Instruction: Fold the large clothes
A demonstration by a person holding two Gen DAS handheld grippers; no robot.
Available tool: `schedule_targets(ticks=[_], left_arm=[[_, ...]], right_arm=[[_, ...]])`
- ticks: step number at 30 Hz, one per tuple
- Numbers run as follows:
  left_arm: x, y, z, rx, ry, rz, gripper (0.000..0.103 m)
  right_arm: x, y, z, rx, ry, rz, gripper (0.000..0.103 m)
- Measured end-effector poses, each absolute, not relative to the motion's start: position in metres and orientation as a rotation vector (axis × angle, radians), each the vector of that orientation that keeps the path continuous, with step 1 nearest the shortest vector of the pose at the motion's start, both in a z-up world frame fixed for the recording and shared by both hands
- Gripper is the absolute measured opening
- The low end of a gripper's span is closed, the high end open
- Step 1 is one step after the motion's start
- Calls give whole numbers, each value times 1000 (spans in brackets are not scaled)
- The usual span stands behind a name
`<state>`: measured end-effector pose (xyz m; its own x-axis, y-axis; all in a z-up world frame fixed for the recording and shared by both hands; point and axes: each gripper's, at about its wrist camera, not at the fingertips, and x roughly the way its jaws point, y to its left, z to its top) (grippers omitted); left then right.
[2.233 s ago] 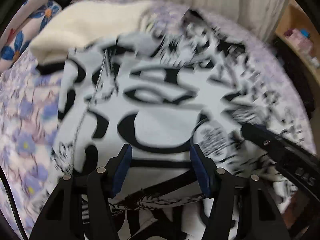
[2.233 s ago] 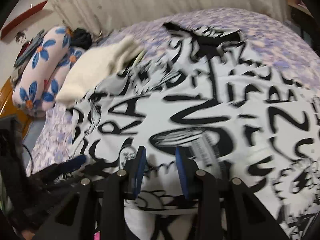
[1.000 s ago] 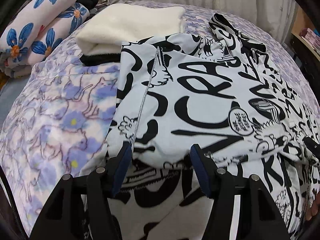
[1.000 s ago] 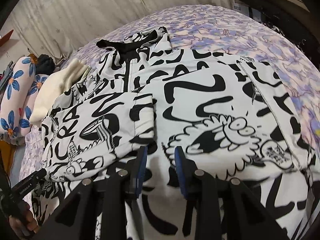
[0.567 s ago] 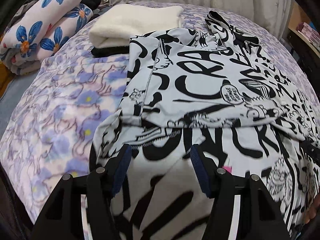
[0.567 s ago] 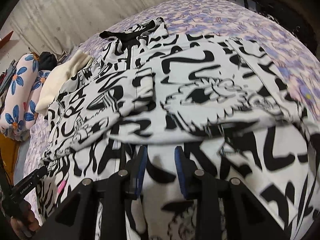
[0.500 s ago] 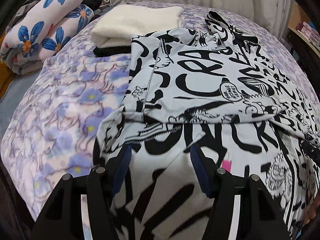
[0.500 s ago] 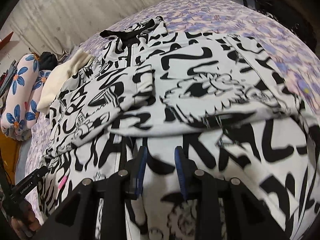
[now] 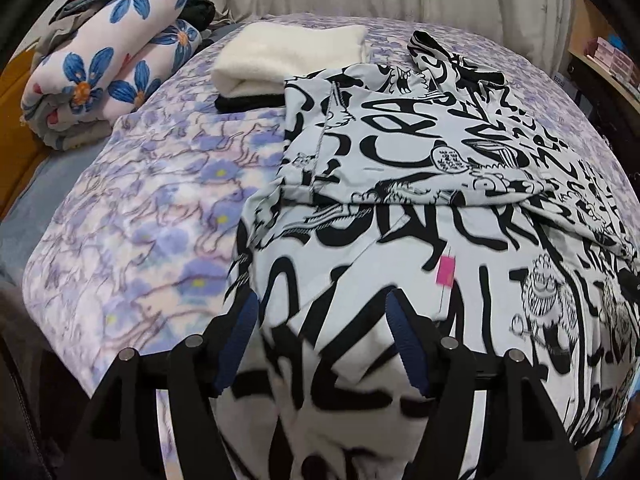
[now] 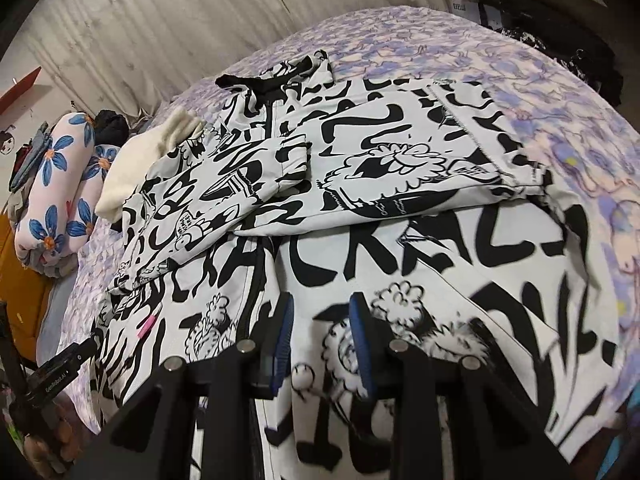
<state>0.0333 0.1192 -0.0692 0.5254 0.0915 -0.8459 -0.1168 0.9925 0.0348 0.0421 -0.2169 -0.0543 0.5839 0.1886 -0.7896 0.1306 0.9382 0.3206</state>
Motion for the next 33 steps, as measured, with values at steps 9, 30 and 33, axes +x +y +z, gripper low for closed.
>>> schedule_targets(ticks=[9, 30, 33], left_arm=[[-4, 131, -77, -68, 1027, 106, 66], [-50, 158, -118, -250, 1146, -42, 84], [-47, 153, -122, -221, 1148, -48, 90]], right_arm=[[8, -223, -45, 326, 930, 64, 29], [-79, -308, -59, 235, 981, -61, 51], [-81, -315, -73, 258, 1029, -61, 51]])
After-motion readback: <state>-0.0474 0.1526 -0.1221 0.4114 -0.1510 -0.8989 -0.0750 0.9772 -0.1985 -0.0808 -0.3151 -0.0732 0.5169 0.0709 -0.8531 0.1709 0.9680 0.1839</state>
